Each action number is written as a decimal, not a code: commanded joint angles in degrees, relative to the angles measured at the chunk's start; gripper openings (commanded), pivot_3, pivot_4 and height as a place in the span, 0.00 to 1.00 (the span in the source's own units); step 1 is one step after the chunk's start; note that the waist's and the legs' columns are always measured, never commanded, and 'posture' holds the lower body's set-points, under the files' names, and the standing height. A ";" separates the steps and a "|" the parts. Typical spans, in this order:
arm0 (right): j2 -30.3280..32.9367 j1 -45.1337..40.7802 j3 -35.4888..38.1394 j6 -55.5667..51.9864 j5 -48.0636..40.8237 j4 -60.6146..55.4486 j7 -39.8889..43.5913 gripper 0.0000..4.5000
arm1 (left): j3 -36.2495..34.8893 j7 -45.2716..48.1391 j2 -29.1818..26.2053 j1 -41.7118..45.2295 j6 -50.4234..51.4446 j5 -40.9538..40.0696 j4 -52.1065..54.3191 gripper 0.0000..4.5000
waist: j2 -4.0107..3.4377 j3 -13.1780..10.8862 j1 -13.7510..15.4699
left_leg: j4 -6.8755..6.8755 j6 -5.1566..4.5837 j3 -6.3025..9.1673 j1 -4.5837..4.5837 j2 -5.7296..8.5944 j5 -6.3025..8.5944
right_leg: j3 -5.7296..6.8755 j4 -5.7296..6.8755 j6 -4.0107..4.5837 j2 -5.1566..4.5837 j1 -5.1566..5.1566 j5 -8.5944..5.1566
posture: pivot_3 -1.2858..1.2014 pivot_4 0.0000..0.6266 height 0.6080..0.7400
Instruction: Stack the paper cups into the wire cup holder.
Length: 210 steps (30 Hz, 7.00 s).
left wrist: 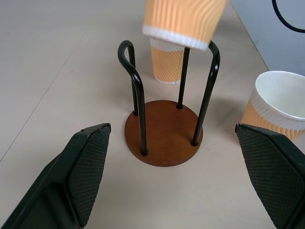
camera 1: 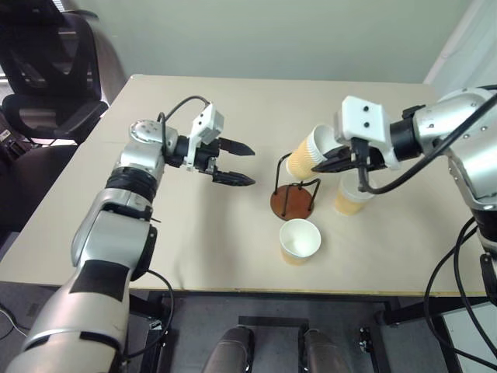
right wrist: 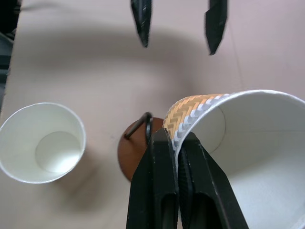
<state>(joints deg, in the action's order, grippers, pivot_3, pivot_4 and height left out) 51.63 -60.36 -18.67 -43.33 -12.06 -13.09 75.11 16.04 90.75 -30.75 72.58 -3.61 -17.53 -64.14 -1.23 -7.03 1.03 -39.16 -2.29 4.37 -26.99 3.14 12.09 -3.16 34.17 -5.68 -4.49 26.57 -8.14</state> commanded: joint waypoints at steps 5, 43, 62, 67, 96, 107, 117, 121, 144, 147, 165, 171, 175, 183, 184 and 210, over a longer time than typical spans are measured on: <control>0.37 0.55 0.33 1.48 1.69 -1.40 -0.96 0.01 | -1.24 1.75 -0.85 0.45 0.16 -0.77 1.82 1.00 | 0.00 0.00 -0.04 | -0.01 -0.01 -0.06 0.04 0.03 0.00 | 0.04 0.14 0.03 0.00 0.02 0.00 | 0.52 0.24 1.00; 12.28 12.38 6.85 -8.21 -9.94 -18.23 -3.54 0.99 | 0.09 1.75 -0.12 0.58 0.13 -1.35 1.79 1.00 | 0.05 0.02 -0.21 | 0.01 0.00 -0.13 0.07 0.04 -0.17 | -0.05 0.76 0.33 -0.02 0.22 -0.29 | 0.52 0.24 1.00; 13.05 16.53 -1.57 21.26 15.28 3.90 -1.53 0.99 | 0.26 1.75 -0.64 0.38 0.44 -2.11 2.22 1.00 | 0.05 0.01 -0.32 | -0.03 -0.58 -0.11 0.06 0.07 -0.24 | -0.08 0.70 -0.06 -0.14 0.16 0.26 | 0.52 0.24 1.00; 10.41 15.54 -2.45 24.23 18.45 7.35 -0.85 0.99 | 0.22 1.75 -0.62 0.31 0.54 -2.18 2.32 1.00 | 0.05 0.01 -0.31 | -0.04 -0.61 -0.12 0.05 0.08 -0.29 | -0.06 0.69 -0.07 -0.15 0.15 0.33 | 0.52 0.24 1.00; 1.71 10.29 -3.33 35.45 28.33 18.66 3.26 0.01 | 18.22 1.75 -11.62 -2.53 -0.51 -16.31 12.95 1.00 | 0.05 0.01 -0.43 | 0.02 -0.50 -0.07 0.05 0.08 -0.25 | -0.01 0.64 0.20 -0.15 0.15 0.37 | 0.52 0.24 1.00; 5.97 7.27 3.04 30.55 23.41 13.62 7.06 0.01 | 16.93 1.75 -12.38 -1.54 -2.56 -19.03 10.37 1.00 | 0.04 0.01 -0.50 | 0.06 -0.36 -0.05 0.04 0.08 -0.24 | 0.00 0.63 0.34 -0.14 0.16 0.33 | 0.52 0.24 1.00; 1.36 -5.92 2.88 23.95 20.61 12.68 7.72 0.01 | 11.40 1.75 -11.75 0.39 -5.30 -16.45 2.31 1.00 | 0.03 0.00 -0.81 | 0.14 -0.29 0.06 0.05 0.05 -0.26 | 0.01 0.64 0.50 -0.05 0.23 0.22 | 0.52 0.24 1.00; -1.29 -8.89 2.07 22.39 19.45 11.89 8.69 0.01 | 9.03 1.75 -11.93 0.98 -5.72 -15.33 0.63 1.00 | 0.04 0.01 -0.78 | 0.17 -0.23 0.13 0.01 0.04 -0.25 | 0.02 0.65 0.60 0.00 0.30 0.16 | 0.52 0.24 1.00; -5.79 -7.45 -4.14 24.16 18.14 10.92 12.48 0.01 | 3.50 1.75 -11.03 1.35 -6.56 -10.64 -0.24 1.00 | 0.04 0.00 -0.90 | 0.20 0.40 0.16 -0.04 -0.03 -0.45 | 0.04 0.73 0.69 0.12 0.42 -0.01 | 0.52 0.24 1.00; -6.91 -8.38 -4.76 25.48 18.77 12.53 12.47 0.01 | 3.44 1.75 -11.02 1.18 -6.56 -10.71 -0.05 1.00 | 0.04 0.00 -0.90 | 0.21 0.39 0.22 -0.06 -0.05 -0.45 | 0.03 0.74 0.71 0.11 0.45 -0.03 | 0.52 0.24 1.00; -8.92 -9.13 -5.66 29.40 21.33 15.96 13.10 0.17 | 3.57 1.75 -10.55 1.31 -6.00 -10.52 0.20 1.00 | 0.05 0.01 -0.85 | 0.22 0.46 0.24 -0.06 -0.04 -0.39 | 0.08 0.74 0.77 0.13 0.47 -0.04 | 0.52 0.24 1.00; -10.16 -9.68 -4.27 27.81 21.13 16.34 10.63 0.57 | 3.59 1.75 -10.30 1.23 -5.74 -10.57 0.44 1.00 | 0.05 0.01 -0.86 | 0.21 0.46 0.22 -0.05 -0.02 -0.38 | 0.11 0.75 0.78 0.15 0.47 -0.04 | 0.52 0.24 1.00; -9.16 -10.93 0.32 18.32 16.80 13.40 10.52 0.80 | 3.62 1.75 -10.16 1.01 -5.43 -10.89 0.73 1.00 | 0.04 0.00 -0.90 | 0.21 0.48 0.27 -0.08 -0.06 -0.39 | 0.06 0.78 0.79 0.10 0.51 -0.03 | 0.52 0.24 1.00; 4.01 -0.93 2.75 2.54 5.03 -5.64 17.27 0.80 | 4.44 1.75 -10.00 1.02 -5.40 -10.99 0.80 1.00 | 0.16 0.04 -0.32 | 0.15 0.52 0.31 -0.16 0.01 -0.30 | 0.18 0.71 1.05 0.14 0.35 -0.32 | 0.52 0.24 1.00; 4.63 0.11 2.70 2.11 4.57 -7.27 17.03 0.80 | 4.52 1.75 -9.88 1.14 -5.44 -10.91 0.68 1.00 | 0.18 0.04 -0.36 | 0.11 0.53 0.31 -0.13 0.01 -0.28 | 0.15 0.73 1.10 0.13 0.33 -0.35 | 0.52 0.24 1.00; 0.86 8.20 -9.54 12.55 13.66 -13.66 9.82 0.80 | 6.01 1.75 -10.01 1.82 -4.78 -11.14 1.10 1.00 | 0.23 0.04 -0.87 | 0.06 -0.16 0.12 0.03 -0.31 -0.35 | 0.06 0.81 0.83 0.22 0.29 0.12 | 0.52 0.24 1.00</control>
<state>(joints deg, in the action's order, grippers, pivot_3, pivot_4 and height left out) 51.98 -52.05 -28.35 -31.76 1.25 -26.09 84.50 22.70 90.86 -39.75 72.72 -8.24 -27.89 -63.75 -1.00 -7.00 0.16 -39.08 -2.45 4.42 -26.95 2.87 11.74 -3.06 34.97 -4.84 -4.20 26.87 -8.02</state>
